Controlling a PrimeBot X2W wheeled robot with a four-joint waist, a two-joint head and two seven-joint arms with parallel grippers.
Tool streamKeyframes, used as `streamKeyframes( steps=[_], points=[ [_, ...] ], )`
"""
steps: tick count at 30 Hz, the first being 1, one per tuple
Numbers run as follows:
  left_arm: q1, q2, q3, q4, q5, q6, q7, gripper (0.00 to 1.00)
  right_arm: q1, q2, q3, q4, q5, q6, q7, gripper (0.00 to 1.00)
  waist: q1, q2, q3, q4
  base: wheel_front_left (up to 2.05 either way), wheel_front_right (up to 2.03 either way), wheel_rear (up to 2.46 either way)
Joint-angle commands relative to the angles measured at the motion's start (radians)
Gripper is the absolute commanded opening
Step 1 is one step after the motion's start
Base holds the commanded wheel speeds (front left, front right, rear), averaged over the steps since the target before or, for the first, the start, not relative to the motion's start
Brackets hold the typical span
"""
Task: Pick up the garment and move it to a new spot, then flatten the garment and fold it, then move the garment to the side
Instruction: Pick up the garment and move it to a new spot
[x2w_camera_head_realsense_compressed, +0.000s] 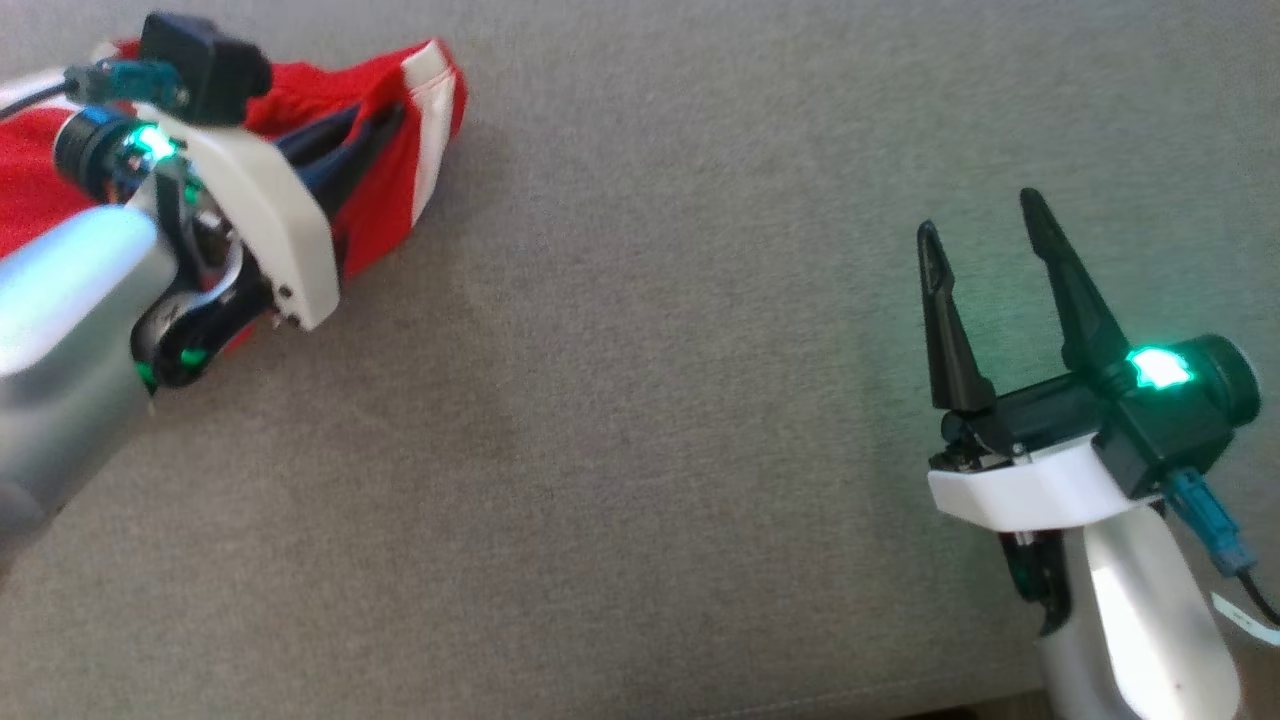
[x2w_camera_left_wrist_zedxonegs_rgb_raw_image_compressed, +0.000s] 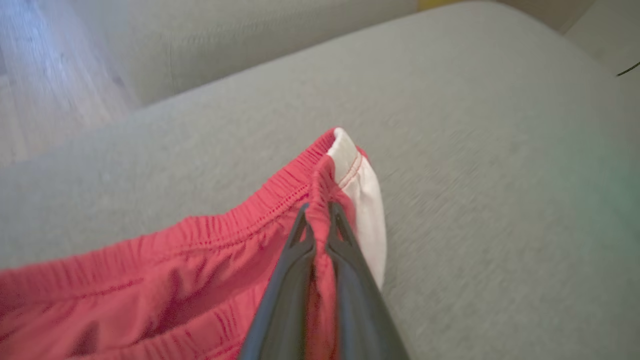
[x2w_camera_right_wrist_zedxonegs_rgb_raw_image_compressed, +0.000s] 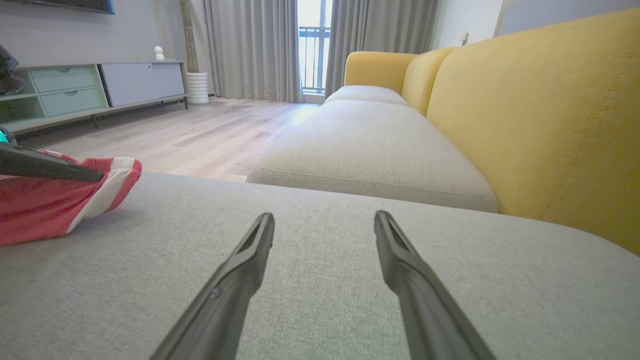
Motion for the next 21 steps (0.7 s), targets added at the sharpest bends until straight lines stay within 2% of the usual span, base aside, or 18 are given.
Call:
streamKeyframes(
  steps=[1,7,12,17,21],
  points=[
    [-0.076,0.032,0.046,-0.028,-0.011,0.002,-0.019,0.0,0.005,0.0,0.028,-0.023,0.01,-0.001,-0.002,1.0,0.0,0.0,-0.051,-0.018,0.0,0.0,0.0],
    [-0.173,0.016,0.046,-0.088,-0.057,0.002,-0.067,0.0,0.037,0.0,0.049,-0.001,0.047,-0.001,-0.002,1.0,0.0,0.0,-0.188,-0.084,0.0,0.0,0.0],
    [-0.263,-0.013,0.063,-0.076,-0.073,0.002,-0.105,0.0,0.07,0.0,0.061,0.007,0.068,-0.001,-0.002,1.0,0.0,0.0,-0.274,-0.159,0.0,0.0,0.0],
    [-0.315,-0.062,0.072,-0.027,-0.083,0.002,-0.129,0.0,0.095,0.0,0.062,0.0,0.079,-0.001,-0.002,1.0,0.0,0.0,-0.308,-0.209,0.0,0.0,0.0],
    [-0.277,-0.094,0.064,-0.03,-0.095,0.002,-0.148,0.0,0.105,0.0,0.058,-0.01,0.083,-0.001,-0.002,1.0,0.0,0.0,-0.302,-0.218,0.0,0.0,0.0]
  ],
)
